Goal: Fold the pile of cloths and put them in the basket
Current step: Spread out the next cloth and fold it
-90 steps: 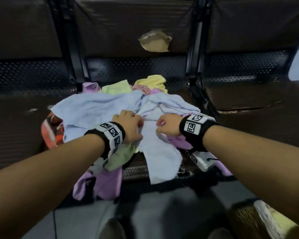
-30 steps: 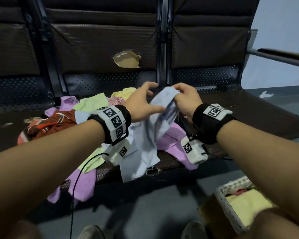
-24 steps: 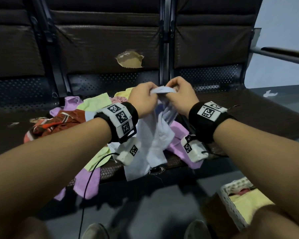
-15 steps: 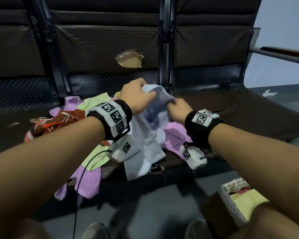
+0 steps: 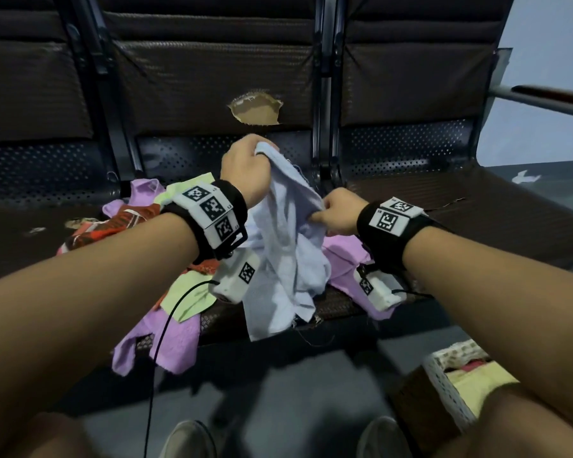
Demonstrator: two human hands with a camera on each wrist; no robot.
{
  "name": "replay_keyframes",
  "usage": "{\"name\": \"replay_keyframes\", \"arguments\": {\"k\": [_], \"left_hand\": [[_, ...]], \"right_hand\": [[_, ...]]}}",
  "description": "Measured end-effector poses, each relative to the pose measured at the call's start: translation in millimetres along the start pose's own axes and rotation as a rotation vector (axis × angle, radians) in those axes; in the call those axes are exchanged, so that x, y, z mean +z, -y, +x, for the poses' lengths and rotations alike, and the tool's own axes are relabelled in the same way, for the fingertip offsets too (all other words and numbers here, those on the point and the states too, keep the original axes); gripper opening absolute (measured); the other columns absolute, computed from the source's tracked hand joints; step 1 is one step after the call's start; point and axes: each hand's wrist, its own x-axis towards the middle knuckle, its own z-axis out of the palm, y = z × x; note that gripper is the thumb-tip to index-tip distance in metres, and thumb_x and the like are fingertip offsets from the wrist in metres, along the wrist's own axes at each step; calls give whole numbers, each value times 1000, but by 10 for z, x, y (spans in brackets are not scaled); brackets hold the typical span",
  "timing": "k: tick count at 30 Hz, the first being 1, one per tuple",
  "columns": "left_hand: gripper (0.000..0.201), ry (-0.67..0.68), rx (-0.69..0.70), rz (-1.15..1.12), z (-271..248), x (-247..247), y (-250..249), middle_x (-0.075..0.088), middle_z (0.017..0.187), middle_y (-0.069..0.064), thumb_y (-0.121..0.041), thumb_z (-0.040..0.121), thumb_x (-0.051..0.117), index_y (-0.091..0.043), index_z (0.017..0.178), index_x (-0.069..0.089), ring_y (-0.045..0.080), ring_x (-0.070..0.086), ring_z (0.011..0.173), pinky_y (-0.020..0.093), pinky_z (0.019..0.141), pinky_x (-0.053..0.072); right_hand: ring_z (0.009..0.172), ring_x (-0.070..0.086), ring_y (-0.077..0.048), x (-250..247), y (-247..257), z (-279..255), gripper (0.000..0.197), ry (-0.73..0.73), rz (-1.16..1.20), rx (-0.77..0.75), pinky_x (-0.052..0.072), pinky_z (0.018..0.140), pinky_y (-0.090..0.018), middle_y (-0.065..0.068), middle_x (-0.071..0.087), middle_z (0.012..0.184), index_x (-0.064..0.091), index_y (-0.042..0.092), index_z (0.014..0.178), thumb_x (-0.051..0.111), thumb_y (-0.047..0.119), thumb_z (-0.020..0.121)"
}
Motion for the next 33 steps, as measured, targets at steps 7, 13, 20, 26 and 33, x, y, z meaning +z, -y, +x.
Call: {"name": "replay_keyframes", "arguments": {"k": [7,13,20,26,33], "left_hand": [[34,-239,-46,9,140,-117,55,66,86,-13,-5,82,45,-27,92,70,12,63,90,22,74,47],[25,-233,-161,81,217,-111,95,65,108,8,-18,95,41,-13,106,63,31,59,104,35,83,47],[35,-126,-267,-124,224,-177,197,67,116,13,-12,92,44,-19,116,67,32,63,108,45,94,55],[29,-111,-318,-227,185,-218,220,69,98,6,-14,83,47,-20,101,69,26,68,90,33,63,59],[35,-37,-263,-476,161,-233,98,64,83,8,-3,94,40,-14,107,70,18,62,68,25,54,51]], "right_hand": [[67,44,-16,-288,56,76,32,-676,392,-130,31,61,-31,1,48,70,38,22,67,47,16,98],[68,54,-16,-114,80,-60,17,-389,250,-344,44,66,-34,0,59,82,49,18,106,58,17,92],[65,53,-28,138,-22,-177,37,-191,-161,-588,42,62,-33,-5,58,78,50,20,120,48,2,87],[92,64,-27,241,-158,-112,27,-110,-510,-327,52,75,-36,0,58,100,76,27,95,50,22,93],[88,68,-28,292,23,15,25,-76,-461,-205,60,78,-40,-3,73,98,76,23,96,58,36,85]]}}
